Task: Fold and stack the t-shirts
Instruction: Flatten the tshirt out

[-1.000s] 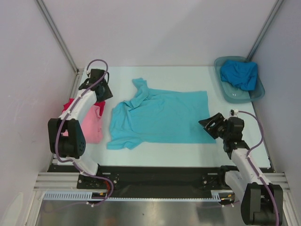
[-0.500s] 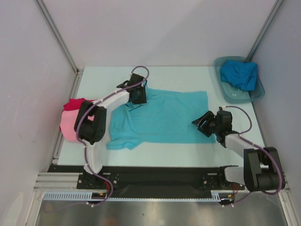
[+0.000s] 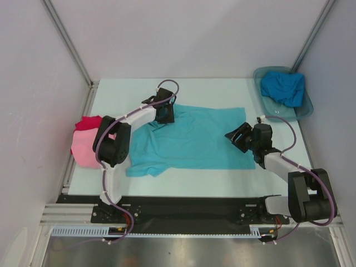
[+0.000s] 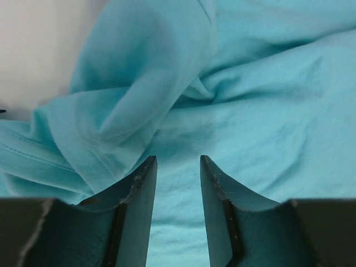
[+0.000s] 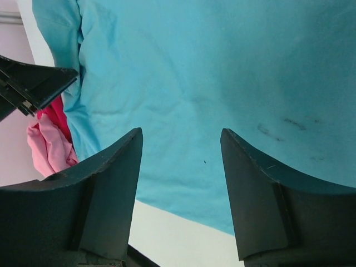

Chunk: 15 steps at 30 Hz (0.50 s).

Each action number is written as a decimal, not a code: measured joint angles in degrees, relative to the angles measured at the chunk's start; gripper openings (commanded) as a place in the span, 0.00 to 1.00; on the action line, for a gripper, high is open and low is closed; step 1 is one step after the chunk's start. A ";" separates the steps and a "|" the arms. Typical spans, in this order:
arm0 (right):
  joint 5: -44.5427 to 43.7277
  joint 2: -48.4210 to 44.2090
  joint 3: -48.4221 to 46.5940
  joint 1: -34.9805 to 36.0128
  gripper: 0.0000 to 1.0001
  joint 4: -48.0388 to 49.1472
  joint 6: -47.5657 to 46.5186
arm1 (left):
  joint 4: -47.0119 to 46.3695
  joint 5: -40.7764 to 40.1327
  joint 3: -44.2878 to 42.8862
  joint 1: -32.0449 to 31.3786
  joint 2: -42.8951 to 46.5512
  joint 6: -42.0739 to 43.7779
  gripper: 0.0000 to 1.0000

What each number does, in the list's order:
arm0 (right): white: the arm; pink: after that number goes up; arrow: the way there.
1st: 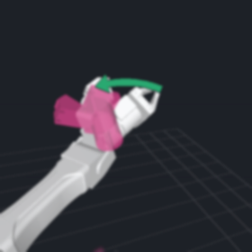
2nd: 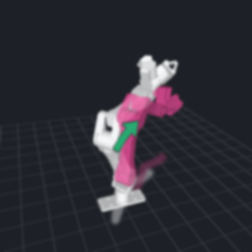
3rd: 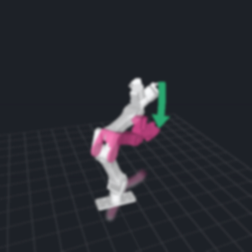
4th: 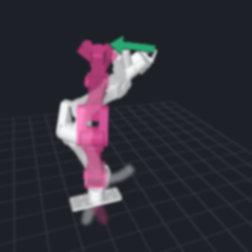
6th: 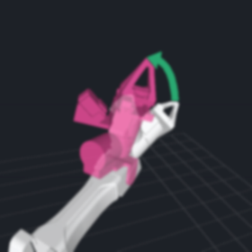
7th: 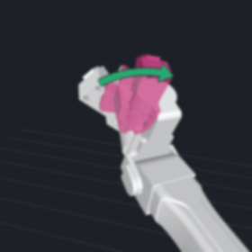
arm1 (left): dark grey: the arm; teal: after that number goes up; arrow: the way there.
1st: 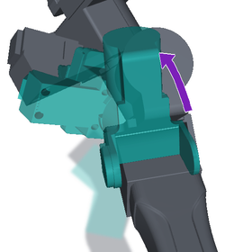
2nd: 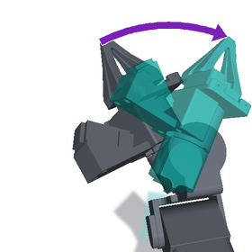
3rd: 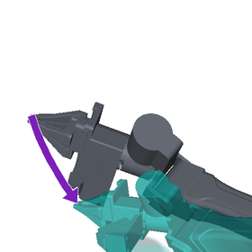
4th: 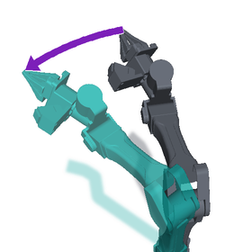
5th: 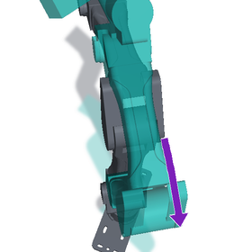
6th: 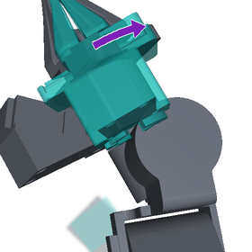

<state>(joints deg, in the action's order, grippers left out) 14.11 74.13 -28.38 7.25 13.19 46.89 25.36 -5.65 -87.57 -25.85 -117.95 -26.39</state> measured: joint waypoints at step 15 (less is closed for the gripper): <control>-1.70 -0.07 6.03 4.39 0.63 1.81 -0.09 | 2.01 1.29 -18.38 9.66 -3.30 1.33 0.45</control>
<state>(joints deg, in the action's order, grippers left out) 12.40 74.06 -22.35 11.64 15.00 46.81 27.38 -4.36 -105.95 -16.19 -121.25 -25.06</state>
